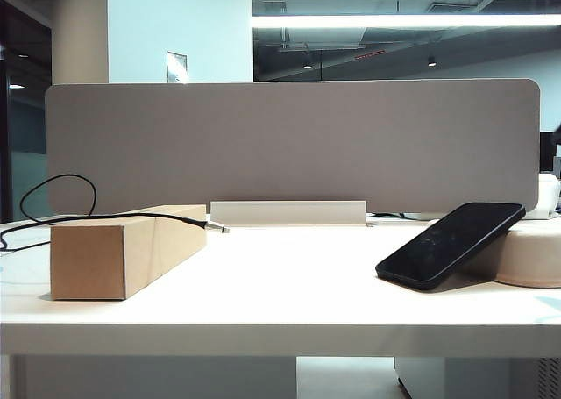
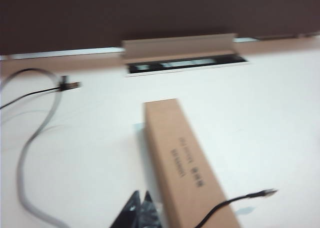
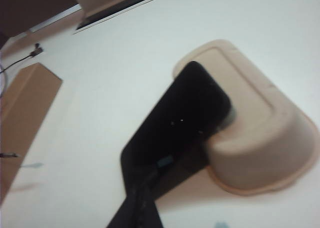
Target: Pick up the charging cable and the phone, plug the charging cable into the charging port on the phone, and finally place them back on the table.
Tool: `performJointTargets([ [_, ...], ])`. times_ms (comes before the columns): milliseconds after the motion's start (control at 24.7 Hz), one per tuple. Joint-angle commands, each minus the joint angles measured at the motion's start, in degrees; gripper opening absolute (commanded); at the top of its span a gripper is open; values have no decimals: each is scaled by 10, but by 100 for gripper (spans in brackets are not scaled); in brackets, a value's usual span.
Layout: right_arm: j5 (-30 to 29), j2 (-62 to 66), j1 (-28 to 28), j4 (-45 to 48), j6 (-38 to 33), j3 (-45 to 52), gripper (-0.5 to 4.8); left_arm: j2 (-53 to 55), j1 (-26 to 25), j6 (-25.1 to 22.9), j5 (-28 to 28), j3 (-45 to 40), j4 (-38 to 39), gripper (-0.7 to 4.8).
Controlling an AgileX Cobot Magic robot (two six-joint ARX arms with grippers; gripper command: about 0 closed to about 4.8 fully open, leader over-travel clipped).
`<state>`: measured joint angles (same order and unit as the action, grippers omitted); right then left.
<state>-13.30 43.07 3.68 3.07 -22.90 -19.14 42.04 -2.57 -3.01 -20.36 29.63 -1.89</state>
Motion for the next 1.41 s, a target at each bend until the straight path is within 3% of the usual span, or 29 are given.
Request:
performJointTargets([
  [40,-26,45,4,53,-53,-3,0,78,1,0,-52,56,-3,-6],
  [162,-48,93,5,60,-74,-3,69,136,1,0,-72,111,21,-6],
  [283,-51,139,4,70,-107,-3,231,170,3,0,-74,153,47,-6],
  [404,-64,176,4,94,-129,-3,315,199,15,0,-80,193,65,-5],
  [768,-98,285,10,224,-166,-3,316,257,70,-3,-77,269,105,-1],
  [930,-98,344,13,264,-176,-3,316,263,94,-30,-63,278,110,3],
  [970,-98,367,14,293,-182,-4,316,263,95,-30,-55,282,113,41],
  [1091,-100,413,17,349,-194,-5,316,263,95,-30,-52,283,120,84],
  [1415,-97,508,60,365,-194,-66,316,263,95,-30,-42,289,151,84],
])
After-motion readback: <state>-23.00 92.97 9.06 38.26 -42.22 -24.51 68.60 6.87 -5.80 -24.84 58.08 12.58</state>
